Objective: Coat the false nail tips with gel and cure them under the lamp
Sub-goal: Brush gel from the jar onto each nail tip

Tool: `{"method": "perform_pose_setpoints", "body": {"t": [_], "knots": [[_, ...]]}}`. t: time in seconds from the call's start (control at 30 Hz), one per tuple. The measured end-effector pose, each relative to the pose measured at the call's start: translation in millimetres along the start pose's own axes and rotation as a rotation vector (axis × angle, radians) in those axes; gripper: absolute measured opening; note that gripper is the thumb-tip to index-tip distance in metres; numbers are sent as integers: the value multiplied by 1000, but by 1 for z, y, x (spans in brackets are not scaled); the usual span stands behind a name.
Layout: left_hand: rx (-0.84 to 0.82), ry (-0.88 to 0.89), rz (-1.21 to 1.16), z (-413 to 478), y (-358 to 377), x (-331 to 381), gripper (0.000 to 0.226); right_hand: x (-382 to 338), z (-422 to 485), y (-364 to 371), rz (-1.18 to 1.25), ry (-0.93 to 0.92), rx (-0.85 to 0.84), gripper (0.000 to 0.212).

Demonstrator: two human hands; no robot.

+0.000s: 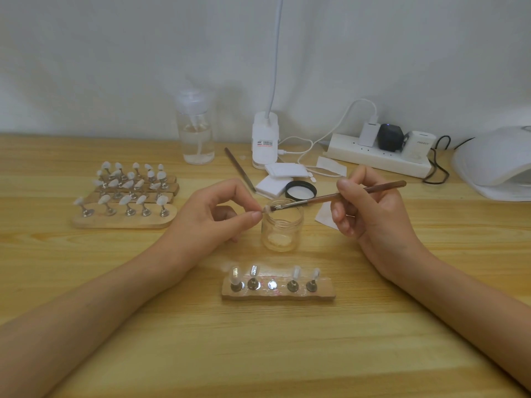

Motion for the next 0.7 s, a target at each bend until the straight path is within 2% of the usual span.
{"method": "perform_pose_setpoints", "body": {"t": [0.13,0.27,0.53,0.7], "knots": [[7,-8,1,-1,1,1,8,0,1,-4,3,11,34,21],[13,-21,2,-1,1,3,16,-3,1,-1,32,-25,-14,24],[5,-28,17,-1,0,2,9,-1,1,-4,-12,-7,30,23],[6,-40,38,-1,0,3,14,-3,1,0,14,-31,-23,28]]}}
Point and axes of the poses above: each hand's wrist, its own z-axis towards the middle knuckle, its own y-axis out of the palm, x = y × z, the point moved 5 cm from there along z, towards the middle knuckle, and after that the axes turned 3 degrees about -y, right-handed, at the moved point
